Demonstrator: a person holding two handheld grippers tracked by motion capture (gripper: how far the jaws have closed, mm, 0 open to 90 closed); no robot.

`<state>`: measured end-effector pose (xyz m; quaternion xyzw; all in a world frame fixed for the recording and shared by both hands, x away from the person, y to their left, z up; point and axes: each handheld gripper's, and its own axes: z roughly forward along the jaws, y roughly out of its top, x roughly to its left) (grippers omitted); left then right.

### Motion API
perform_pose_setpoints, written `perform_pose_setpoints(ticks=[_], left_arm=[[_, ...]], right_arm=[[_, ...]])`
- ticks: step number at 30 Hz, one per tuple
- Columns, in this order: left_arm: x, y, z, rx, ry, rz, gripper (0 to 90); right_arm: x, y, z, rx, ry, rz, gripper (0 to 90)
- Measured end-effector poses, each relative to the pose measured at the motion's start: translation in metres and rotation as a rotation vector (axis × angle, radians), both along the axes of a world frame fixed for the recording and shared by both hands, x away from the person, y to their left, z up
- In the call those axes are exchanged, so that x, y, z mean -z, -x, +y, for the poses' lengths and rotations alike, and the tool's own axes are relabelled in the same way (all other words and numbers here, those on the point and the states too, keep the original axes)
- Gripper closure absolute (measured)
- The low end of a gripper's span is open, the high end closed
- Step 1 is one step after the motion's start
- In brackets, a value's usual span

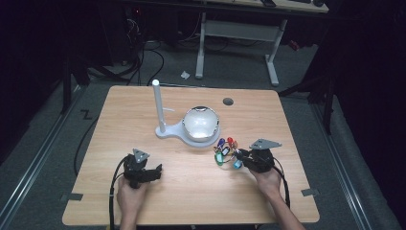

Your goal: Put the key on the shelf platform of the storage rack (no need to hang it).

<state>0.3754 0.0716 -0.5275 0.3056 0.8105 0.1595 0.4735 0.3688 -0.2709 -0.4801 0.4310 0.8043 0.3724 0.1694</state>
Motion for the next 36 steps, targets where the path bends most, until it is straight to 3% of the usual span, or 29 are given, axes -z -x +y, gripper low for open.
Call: perform_pose_setpoints(ticks=[16, 36], left_arm=[[0.000, 0.000, 0.000, 0.004, -0.005, -0.004, 15.2], [0.000, 0.000, 0.000, 0.001, -0.001, -0.001, 15.2]], right_arm=[[-0.035, 0.000, -0.011, -0.013, -0.063, -0.058, 75.4], [-0.083, -0.003, -0.021, -0.046, -0.104, -0.116, 76.0]])
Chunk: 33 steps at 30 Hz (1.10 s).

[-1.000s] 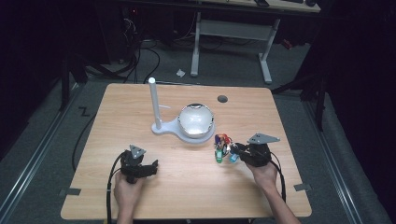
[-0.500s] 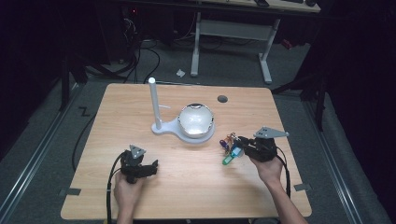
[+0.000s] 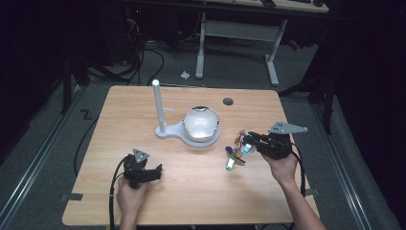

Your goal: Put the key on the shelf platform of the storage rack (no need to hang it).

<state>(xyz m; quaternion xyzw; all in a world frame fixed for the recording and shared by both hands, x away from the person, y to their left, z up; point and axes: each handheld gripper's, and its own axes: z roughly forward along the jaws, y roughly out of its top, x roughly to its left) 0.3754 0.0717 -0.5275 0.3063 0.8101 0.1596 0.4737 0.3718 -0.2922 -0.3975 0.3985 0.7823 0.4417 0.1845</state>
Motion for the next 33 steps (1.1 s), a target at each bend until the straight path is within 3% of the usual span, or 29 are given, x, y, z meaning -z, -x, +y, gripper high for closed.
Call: perform_pose_setpoints(ticks=[17, 33], left_arm=[[0.000, 0.000, 0.000, -0.001, 0.000, 0.000, 15.1], [0.000, 0.000, 0.000, -0.001, 0.000, 0.000, 15.1]], right_arm=[[-0.043, -0.009, 0.002, -0.042, -0.024, -0.053, 76.1], [-0.075, -0.023, 0.021, -0.108, -0.038, -0.086, 76.6]])
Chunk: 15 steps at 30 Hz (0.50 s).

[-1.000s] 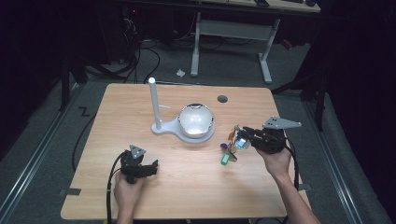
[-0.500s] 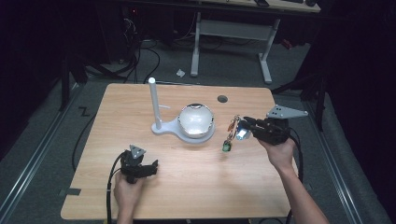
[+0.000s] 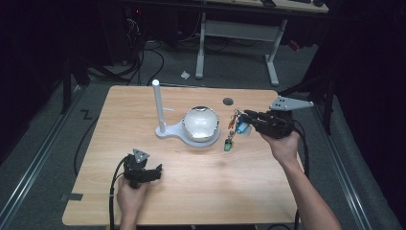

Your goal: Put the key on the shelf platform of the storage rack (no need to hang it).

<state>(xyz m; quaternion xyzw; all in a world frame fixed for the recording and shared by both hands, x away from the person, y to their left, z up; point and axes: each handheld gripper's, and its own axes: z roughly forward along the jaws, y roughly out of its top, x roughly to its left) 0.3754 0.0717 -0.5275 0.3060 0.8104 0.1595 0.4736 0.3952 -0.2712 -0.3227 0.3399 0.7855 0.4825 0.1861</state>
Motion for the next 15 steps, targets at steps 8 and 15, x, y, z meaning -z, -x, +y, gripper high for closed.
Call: perform_pose_setpoints(ticks=[8, 15], left_arm=[[0.000, 0.000, 0.000, 0.002, -0.003, -0.004, 15.2], [0.000, 0.000, 0.000, 0.005, -0.006, -0.004, 15.1]], right_arm=[[-0.013, -0.012, 0.015, -0.032, -0.013, -0.006, 77.2], [-0.024, -0.023, 0.034, -0.066, -0.004, -0.018, 77.8]])
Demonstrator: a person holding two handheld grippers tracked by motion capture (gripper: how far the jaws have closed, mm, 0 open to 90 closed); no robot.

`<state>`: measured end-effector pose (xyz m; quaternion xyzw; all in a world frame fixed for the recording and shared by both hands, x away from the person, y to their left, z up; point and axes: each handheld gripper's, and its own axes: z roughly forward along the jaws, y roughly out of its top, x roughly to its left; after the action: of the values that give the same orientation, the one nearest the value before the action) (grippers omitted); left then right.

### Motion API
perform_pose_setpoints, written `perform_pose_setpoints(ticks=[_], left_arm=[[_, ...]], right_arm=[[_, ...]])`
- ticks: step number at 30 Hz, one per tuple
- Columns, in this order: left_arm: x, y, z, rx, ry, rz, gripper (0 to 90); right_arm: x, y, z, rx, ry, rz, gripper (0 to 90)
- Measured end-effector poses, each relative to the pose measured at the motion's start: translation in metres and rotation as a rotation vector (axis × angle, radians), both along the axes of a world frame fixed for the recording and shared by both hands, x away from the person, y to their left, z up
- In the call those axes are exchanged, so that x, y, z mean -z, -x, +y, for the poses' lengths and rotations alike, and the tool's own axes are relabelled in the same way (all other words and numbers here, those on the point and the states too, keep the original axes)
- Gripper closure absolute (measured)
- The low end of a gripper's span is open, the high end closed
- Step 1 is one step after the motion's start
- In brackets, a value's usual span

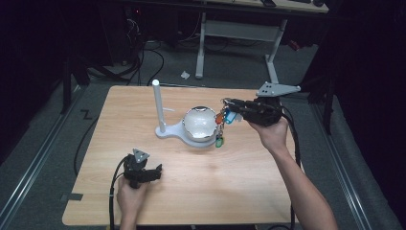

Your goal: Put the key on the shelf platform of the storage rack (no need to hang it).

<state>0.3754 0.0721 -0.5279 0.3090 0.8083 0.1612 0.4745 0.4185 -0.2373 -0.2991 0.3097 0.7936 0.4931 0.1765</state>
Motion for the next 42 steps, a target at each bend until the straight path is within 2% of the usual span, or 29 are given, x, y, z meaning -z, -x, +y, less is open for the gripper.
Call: perform_pose_setpoints(ticks=[3, 4, 11, 13, 18, 25, 26, 38, 42], left_arm=[[-0.001, 0.000, -0.001, -0.012, 0.016, 0.009, 15.1], [0.000, 0.000, 0.000, 0.000, -0.001, -0.001, 15.1], [-0.001, 0.000, -0.001, -0.012, 0.013, 0.009, 15.1], [0.000, 0.000, 0.000, 0.002, -0.003, 0.000, 15.1], [-0.001, 0.000, -0.001, -0.012, 0.013, 0.010, 15.2], [0.000, 0.000, 0.000, -0.004, 0.004, 0.003, 15.1], [-0.001, 0.000, -0.001, -0.014, 0.015, 0.010, 15.1], [-0.001, 0.000, -0.001, -0.011, 0.010, 0.006, 15.1], [0.000, 0.000, 0.000, -0.007, 0.008, 0.006, 15.1]], right_arm=[[-0.002, -0.004, 0.005, -0.006, 0.002, 0.004, 77.8], [-0.002, -0.007, 0.009, -0.010, 0.005, 0.005, 77.8], [-0.005, -0.019, 0.024, -0.018, 0.013, 0.010, 77.8], [-0.005, -0.021, 0.026, -0.018, 0.013, 0.011, 77.8], [0.000, -0.033, 0.035, -0.006, 0.014, 0.031, 77.8], [0.008, -0.044, 0.043, 0.017, 0.022, 0.046, 77.7], [0.010, -0.046, 0.044, 0.022, 0.027, 0.050, 77.8], [0.024, -0.057, 0.054, 0.049, 0.054, 0.073, 77.8], [0.024, -0.060, 0.053, 0.064, 0.040, 0.071, 77.8]])
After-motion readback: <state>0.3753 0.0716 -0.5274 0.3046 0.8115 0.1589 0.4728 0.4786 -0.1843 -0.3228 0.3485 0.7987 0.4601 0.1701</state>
